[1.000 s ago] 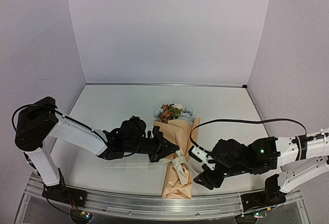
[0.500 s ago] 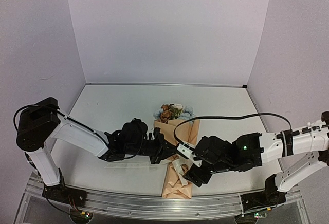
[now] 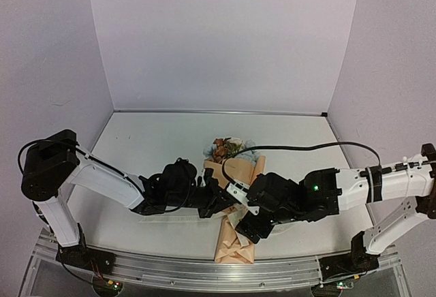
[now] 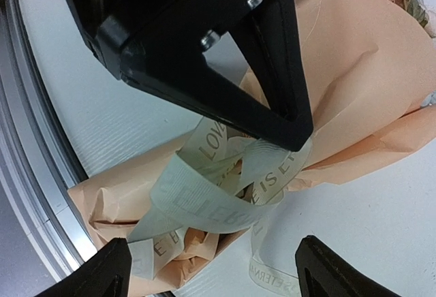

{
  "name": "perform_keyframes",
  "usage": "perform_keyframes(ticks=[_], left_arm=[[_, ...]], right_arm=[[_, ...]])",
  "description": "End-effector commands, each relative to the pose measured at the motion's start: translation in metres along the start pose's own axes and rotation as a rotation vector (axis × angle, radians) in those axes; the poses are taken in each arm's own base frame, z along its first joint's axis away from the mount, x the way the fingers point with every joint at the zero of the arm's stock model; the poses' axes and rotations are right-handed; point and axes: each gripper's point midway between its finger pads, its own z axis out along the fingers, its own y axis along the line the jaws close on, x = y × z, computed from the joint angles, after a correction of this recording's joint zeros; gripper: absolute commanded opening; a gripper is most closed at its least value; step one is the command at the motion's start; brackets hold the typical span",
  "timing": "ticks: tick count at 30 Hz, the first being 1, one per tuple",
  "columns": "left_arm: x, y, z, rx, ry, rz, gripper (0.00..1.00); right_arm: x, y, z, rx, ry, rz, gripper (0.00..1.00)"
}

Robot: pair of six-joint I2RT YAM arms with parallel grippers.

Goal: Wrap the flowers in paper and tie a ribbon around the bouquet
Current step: Tie the ribbon around the folded bouquet.

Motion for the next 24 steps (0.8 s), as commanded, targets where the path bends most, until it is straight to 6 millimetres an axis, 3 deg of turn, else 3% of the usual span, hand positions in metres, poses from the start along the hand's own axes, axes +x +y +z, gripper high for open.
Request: perform_keyframes(ticks=[1,7,16,24], left_arm=[[0.001,-0.004,-0.003,-0.002,-0.008,0.065,0.00],[-0.002,-0.006,-0.004,-0.017,-0.022,0.116,0.00],[0.007,0.004,0.007,-0.039,0.045,0.243,0.00],[0.012,0.020,0.019,-0.163,0.084,0.462,0.00]], right_arm=[[-0.007,-0.012,-0.002,0.068,0.025,0.054,0.86],[-0.008,-0.023,-0.005,0.104,0.049,0.106,0.86],[0.013,-0.004,-0.008,-0.034,0.128,0.100,0.83],[0.030,-0.002,-0.012,-0.061,0.155,0.098,0.79]])
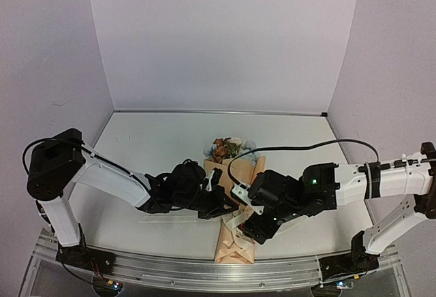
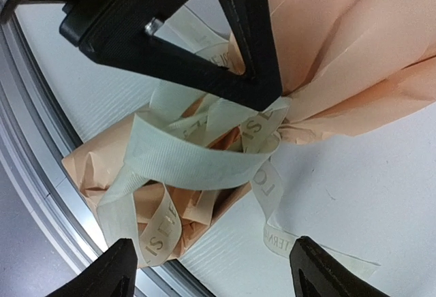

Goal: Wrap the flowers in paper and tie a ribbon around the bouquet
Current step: Tie the ribbon around the folded bouquet.

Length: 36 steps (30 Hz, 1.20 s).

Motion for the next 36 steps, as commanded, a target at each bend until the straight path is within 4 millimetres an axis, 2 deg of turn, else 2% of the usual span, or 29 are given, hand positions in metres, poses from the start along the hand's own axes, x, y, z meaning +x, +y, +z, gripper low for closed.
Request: perform_keyframes(ticks=[1,5,8,14,25,36], left_arm=[[0.005,-0.006,0.009,-0.057,0.019,0.210,0.00],[0.013,0.001,0.014,-0.094,0.024,0.326,0.00],[0.016,0.009,0.015,-0.124,0.019,0.417,0.00],[0.023,0.019,0.015,-0.135,0.034,0.536,0.00],[0.023,0.010,0.018,-0.116,0.042,0.608,0.00],[0.027,0.014,0.018,-0.124,0.058,0.640,0.00]], right_arm=[[0.010,0.002,-0.008,-0.040,0.010,0.008,0.80],[0.018,0.003,-0.006,-0.042,0.027,0.001,0.77],[0.026,0.010,-0.003,-0.081,0.029,-0.028,0.71],[0.034,0.027,0.007,-0.159,-0.021,-0.136,0.69],[0.036,0.052,0.005,-0.240,-0.138,-0.447,0.71],[0.029,0.059,0.011,-0.250,-0.123,-0.476,0.67]])
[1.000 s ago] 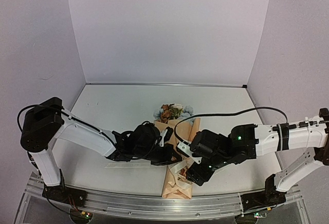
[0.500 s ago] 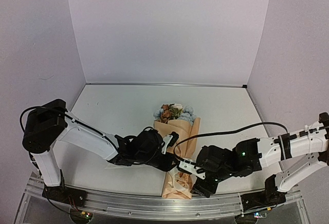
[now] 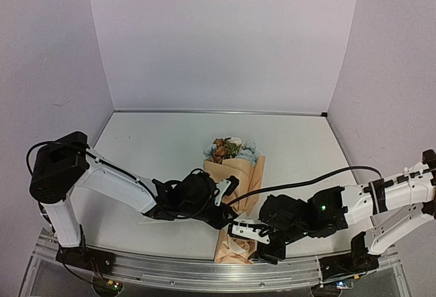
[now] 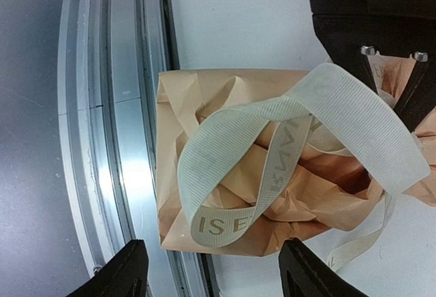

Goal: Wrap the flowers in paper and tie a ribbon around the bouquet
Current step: Tie the ribbon around the folded bouquet.

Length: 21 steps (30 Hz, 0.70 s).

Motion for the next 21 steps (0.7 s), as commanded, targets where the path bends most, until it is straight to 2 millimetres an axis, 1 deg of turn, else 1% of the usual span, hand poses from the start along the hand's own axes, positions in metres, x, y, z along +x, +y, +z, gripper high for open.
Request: perform_keyframes(ticks=[1,6,8,11,13,15,19,21], left_arm=[[-0.002,-0.004,0.003,0.005,-0.005,0.041,0.00],[0.002,-0.008,0.002,0.027,0.004,0.069,0.00],[0.001,-0.010,0.003,0.033,0.004,0.081,0.00],[0.003,-0.010,0.006,0.034,0.012,0.090,0.00],[0.005,-0.009,0.006,0.036,0.013,0.088,0.00],[0.007,-0.008,0.007,0.037,0.021,0.087,0.00],[0.011,-0.010,0.008,0.039,0.029,0.094,0.00],[0.012,-0.011,0.009,0.039,0.033,0.099,0.00]], right_arm=[[-0.019,0.001,-0.001,0.000,-0.037,-0.031,0.67],[-0.025,-0.003,0.002,0.019,-0.046,-0.043,0.64],[-0.031,-0.004,0.003,0.026,-0.063,-0.043,0.63],[-0.039,-0.004,0.004,0.020,-0.075,-0.030,0.58],[-0.039,-0.004,0.006,0.024,-0.069,-0.027,0.53],[-0.038,-0.005,0.008,0.026,-0.063,-0.026,0.51],[-0.033,-0.006,0.011,0.032,-0.050,-0.022,0.40],[-0.032,-0.007,0.011,0.036,-0.048,-0.018,0.30]])
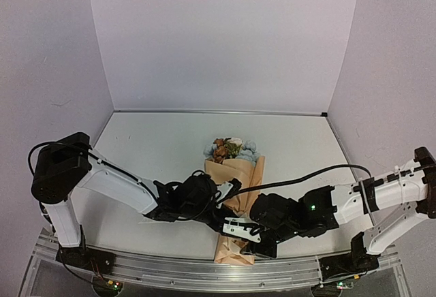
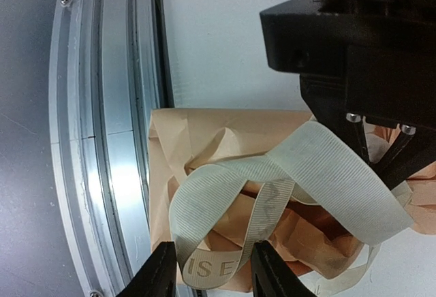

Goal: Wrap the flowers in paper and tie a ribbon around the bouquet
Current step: Tie the ribbon around the folded bouquet.

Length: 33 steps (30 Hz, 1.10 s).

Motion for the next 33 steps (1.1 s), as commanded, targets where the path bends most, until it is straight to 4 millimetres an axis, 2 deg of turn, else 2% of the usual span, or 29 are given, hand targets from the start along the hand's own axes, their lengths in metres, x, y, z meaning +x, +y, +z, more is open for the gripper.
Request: perform_keyframes(ticks=[1,6,8,12,18,24,33], left_arm=[[0.006,-0.009,0.006,0.024,0.016,0.039,0.00],[0.007,-0.011,0.007,0.024,0.020,0.046,0.00],[0.006,-0.010,0.006,0.018,0.016,0.044,0.00],[0.002,-0.010,0.001,0.008,-0.001,0.051,0.00],[-0.009,-0.009,-0.013,-0.023,-0.058,0.033,0.00],[-0.019,-0.008,-0.029,-0.047,-0.118,0.022,0.00],[-0.034,-0.012,-0.048,-0.059,-0.187,0.019,0.00]], right_arm=[[-0.014,-0.004,-0.002,0.025,-0.033,0.005,0.26],[-0.012,-0.005,-0.003,0.035,-0.021,0.011,0.04],[-0.011,-0.006,-0.004,0.038,-0.017,0.017,0.00],[-0.009,-0.014,-0.010,0.089,-0.016,0.042,0.00],[0.003,-0.038,-0.035,0.232,0.033,0.029,0.00],[0.012,-0.047,-0.050,0.288,0.038,0.038,0.00],[0.002,-0.062,-0.058,0.359,0.041,0.034,0.00]])
